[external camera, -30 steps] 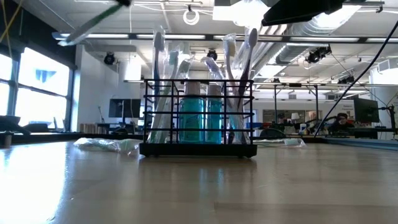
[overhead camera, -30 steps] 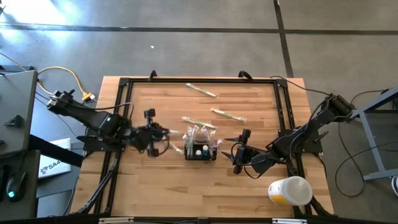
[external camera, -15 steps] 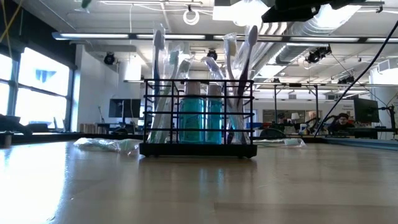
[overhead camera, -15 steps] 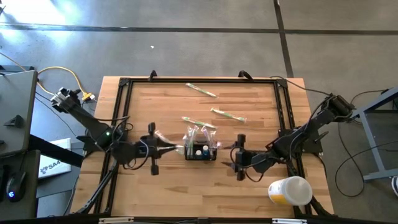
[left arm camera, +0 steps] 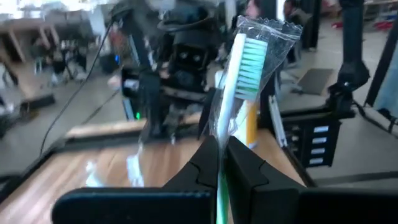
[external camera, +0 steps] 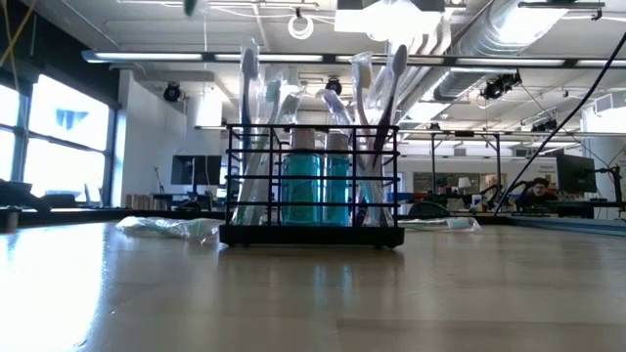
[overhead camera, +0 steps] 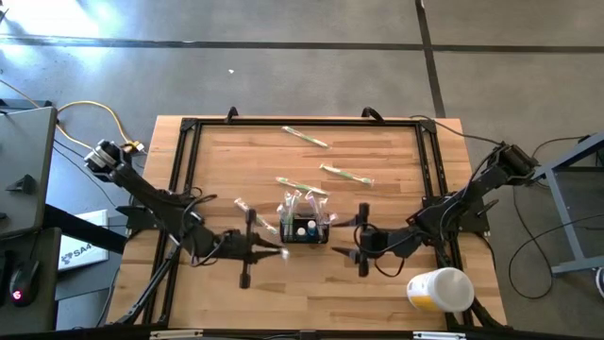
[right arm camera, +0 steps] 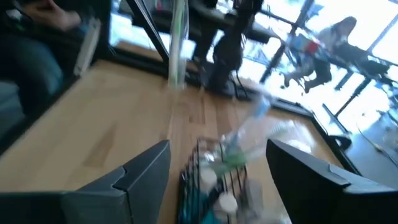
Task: Pick & Place toothbrushing station
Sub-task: Put the green toothbrush into the wire organizer
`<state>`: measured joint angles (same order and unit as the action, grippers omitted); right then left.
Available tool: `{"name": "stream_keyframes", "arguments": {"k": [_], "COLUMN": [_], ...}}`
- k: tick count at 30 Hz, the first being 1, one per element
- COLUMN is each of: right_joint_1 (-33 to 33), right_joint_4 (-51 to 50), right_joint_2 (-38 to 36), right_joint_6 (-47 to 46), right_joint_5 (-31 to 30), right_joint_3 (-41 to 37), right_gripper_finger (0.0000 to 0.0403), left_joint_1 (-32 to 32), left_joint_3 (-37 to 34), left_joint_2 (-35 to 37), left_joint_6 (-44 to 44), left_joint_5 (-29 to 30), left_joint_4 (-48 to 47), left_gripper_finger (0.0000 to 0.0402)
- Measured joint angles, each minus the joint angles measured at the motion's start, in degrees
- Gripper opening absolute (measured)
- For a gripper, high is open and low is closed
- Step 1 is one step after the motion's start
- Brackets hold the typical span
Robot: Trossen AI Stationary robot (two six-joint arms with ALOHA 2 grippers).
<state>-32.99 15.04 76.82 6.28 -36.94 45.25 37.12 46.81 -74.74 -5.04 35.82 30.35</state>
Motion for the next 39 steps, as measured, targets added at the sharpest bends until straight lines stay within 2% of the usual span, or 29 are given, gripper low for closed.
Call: {"name": "stream_keyframes", "arguments": {"k": [5, 11, 20, 26, 32, 35, 39], "right_joint_1": [0.0, 0.15, 0.21, 0.94, 1.97, 2.05, 2.03], "right_joint_4": [6.2, 11.36, 15.25, 15.7, 15.59, 15.22, 15.03], "right_joint_2": [0.0, 0.0, 0.34, 0.59, 0.59, 0.59, 0.59], "right_joint_6": [3.68, 5.99, 6.03, 5.94, 5.52, 5.5, 5.5], "right_joint_5": [4.98, 9.73, 13.36, 13.78, 17.04, 17.57, 17.63], "right_joint_3": [0.0, 0.0, 0.0, 0.0, 0.0, 0.0, 0.0], "right_gripper_finger": [0.0258, 0.0258, 0.0258, 0.0258, 0.0258, 0.0245, 0.0203], "left_joint_1": [-1.34, -6.59, -12.31, -13.23, -14.84, -15.47, -15.41], "left_joint_3": [-0.03, 0.66, 5.19, 8.81, 10.78, 10.95, 10.95], "left_joint_2": [-7.06, -14.22, -19.54, -22.96, -24.85, -24.96, -24.96], "left_joint_6": [-5.87, -3.13, 3.72, 3.82, 3.96, 4.04, 3.56], "left_joint_5": [-3.64, -16.82, -21.77, -22.04, -23.1, -23.33, -23.35], "left_joint_4": [11.91, 24.17, 24.11, 23.14, 21.75, 21.41, 21.31], "left_gripper_finger": [0.0001, 0.0001, 0.0001, 0.0001, 0.0001, 0.0001, 0.0001]}}
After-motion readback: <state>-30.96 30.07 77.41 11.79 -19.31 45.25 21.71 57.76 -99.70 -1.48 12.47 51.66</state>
